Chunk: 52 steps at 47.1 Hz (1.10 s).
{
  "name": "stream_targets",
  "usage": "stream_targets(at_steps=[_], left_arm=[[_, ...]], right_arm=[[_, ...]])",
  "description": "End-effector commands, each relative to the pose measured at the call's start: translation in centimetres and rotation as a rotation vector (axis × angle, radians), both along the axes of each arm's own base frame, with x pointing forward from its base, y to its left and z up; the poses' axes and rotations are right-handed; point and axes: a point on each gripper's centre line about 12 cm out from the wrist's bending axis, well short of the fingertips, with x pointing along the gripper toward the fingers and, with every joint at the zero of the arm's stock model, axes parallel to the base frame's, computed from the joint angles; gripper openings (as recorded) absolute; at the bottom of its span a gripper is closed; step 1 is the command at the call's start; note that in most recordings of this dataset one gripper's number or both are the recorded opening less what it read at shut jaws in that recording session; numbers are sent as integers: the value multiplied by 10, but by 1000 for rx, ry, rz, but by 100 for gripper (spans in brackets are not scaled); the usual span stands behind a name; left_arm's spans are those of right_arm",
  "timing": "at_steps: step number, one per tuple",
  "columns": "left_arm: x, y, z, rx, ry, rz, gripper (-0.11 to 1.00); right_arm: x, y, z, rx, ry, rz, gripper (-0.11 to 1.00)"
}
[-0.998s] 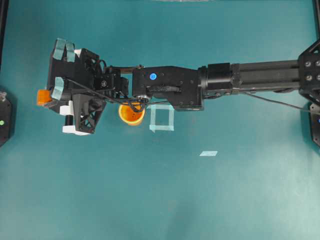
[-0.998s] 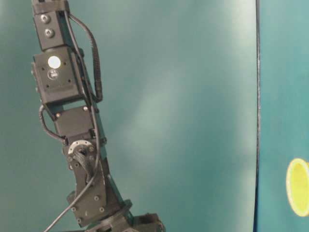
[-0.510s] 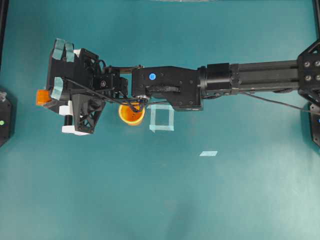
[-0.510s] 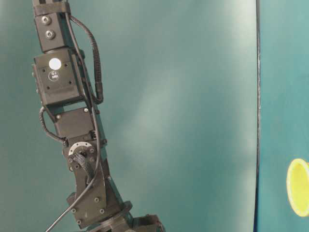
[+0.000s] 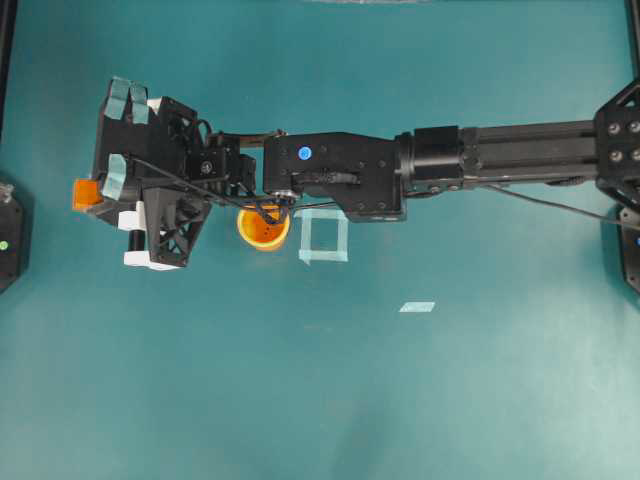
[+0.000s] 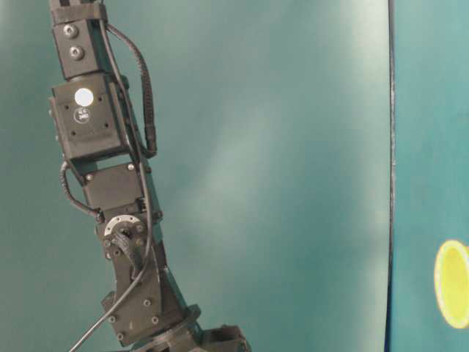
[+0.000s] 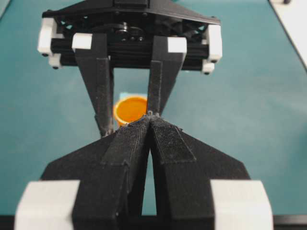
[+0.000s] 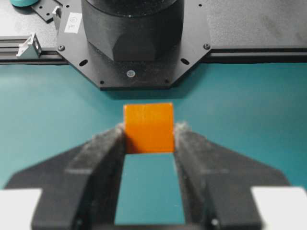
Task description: Move the block to the left with right arm.
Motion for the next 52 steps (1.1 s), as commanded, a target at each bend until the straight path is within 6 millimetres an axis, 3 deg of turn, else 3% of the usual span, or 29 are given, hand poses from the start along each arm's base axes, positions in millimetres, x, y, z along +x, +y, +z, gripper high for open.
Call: stream_targets(at_steps=[1,52], left_arm=[[-1,0,9,1,-18,-2,0],[-14,0,14,10,11,-1,0]], right_arm=[[0,2,27,1,-63,3,39],[0,2,30,-2,-87,4,39]])
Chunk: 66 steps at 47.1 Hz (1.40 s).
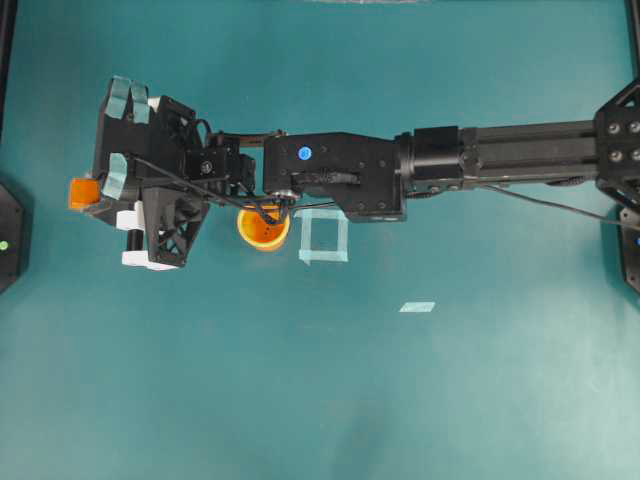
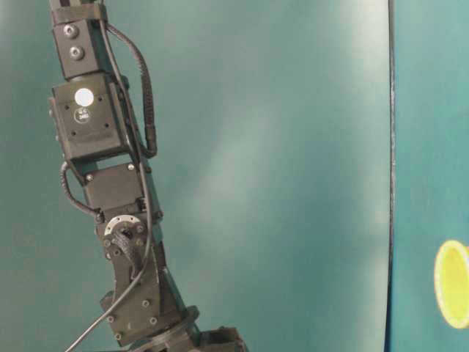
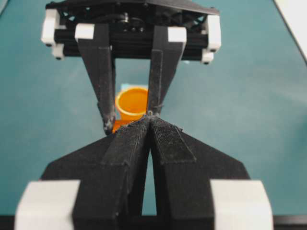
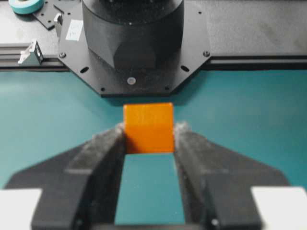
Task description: Move the block to the left with right arm.
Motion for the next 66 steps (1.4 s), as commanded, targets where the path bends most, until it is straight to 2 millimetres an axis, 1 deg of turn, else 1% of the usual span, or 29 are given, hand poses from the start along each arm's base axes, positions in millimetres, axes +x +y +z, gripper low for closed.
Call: stream_targets(at_steps=[1,66], left_arm=[[-2,0,9,4,-22,0,0],[-3,0,8,10,-9,-2,0]], right_arm=[[0,1,28,-1,-66,1,39],[0,2,26,2,-63,2,39]])
